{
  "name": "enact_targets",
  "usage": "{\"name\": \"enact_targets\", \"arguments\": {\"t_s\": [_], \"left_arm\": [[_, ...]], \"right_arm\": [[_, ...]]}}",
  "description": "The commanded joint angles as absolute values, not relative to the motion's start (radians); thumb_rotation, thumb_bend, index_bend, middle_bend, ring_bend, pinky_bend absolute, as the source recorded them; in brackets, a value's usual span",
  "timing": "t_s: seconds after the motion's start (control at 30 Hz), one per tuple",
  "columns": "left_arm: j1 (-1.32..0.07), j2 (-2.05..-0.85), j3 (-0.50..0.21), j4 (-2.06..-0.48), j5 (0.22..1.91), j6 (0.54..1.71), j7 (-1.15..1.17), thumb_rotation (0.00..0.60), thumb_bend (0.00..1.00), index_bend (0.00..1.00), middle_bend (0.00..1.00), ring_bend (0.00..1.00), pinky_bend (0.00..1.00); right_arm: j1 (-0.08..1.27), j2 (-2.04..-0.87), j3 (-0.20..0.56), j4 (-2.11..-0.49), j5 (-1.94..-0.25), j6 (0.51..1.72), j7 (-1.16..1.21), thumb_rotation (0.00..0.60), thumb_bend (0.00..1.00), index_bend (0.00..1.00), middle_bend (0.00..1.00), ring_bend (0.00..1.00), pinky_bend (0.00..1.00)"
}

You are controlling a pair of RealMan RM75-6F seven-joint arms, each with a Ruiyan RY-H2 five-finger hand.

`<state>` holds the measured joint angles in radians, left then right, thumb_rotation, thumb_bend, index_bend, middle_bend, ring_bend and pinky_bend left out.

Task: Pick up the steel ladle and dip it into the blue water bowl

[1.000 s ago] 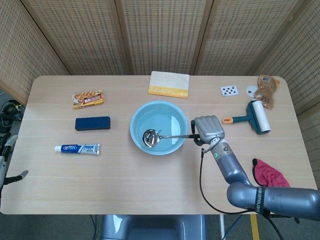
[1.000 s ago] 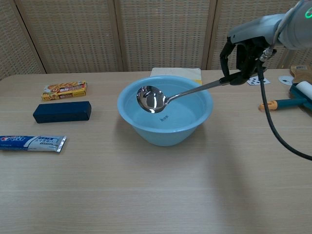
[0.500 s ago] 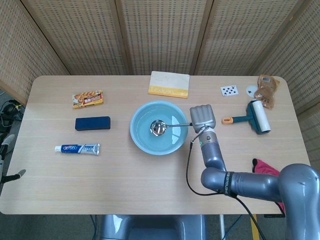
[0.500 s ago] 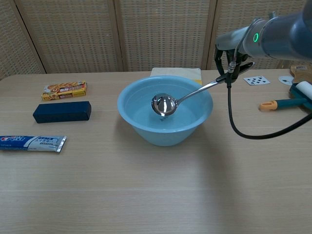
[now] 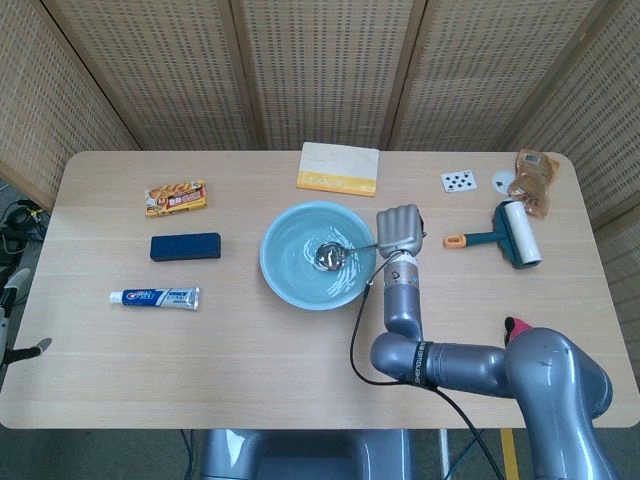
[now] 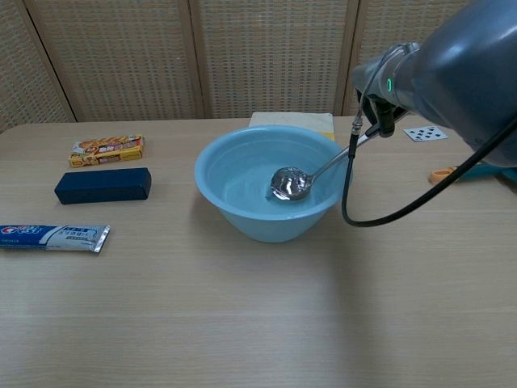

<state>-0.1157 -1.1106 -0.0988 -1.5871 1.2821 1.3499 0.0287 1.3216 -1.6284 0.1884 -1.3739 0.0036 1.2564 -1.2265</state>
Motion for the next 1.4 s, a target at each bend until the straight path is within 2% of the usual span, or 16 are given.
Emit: {"name": "enact_targets", "arguments": {"t_s": [0.03,0.3,0.6,0.8,1.17,1.4], "left_arm": [[-0.118,-1.112,-0.099,-1.585,1.279,1.345,0.029,0.6,0.0,0.0,0.0,0.0,0.0],[-0.121,-1.114,-0.102,-1.58,1.266,1.336,0.03,0.6,0.0,0.0,0.0,0.0,0.0],[-0.124,-1.116,-0.104,-1.575,1.256,1.328,0.03,0.6,0.0,0.0,0.0,0.0,0.0],[-0.125,-1.115,-0.104,-1.572,1.253,1.325,0.028,0.6,0.0,0.0,0.0,0.0,0.0],[-0.125,-1.113,-0.102,-1.576,1.255,1.325,0.025,0.6,0.0,0.0,0.0,0.0,0.0],[-0.125,-1.113,-0.1,-1.577,1.256,1.325,0.026,0.6,0.0,0.0,0.0,0.0,0.0]], "right_arm": [[1.326,-1.666,0.197,-1.337,0.001,1.277,-1.263,0.6,0.87,0.76,1.0,1.0,1.0],[1.318,-1.735,0.2,-1.268,-0.034,1.287,-1.332,0.6,0.87,0.76,1.0,1.0,1.0],[1.3,-1.781,0.242,-1.233,-0.042,1.273,-1.387,0.6,0.87,0.76,1.0,1.0,1.0],[1.291,-1.767,0.324,-1.262,0.047,1.271,-1.441,0.6,0.87,0.76,1.0,1.0,1.0],[1.262,-1.666,0.49,-1.385,0.214,1.268,-1.477,0.6,0.88,0.77,1.0,1.0,1.0],[1.251,-1.611,0.55,-1.446,0.27,1.266,-1.47,0.6,0.89,0.77,1.0,1.0,1.0]]}}
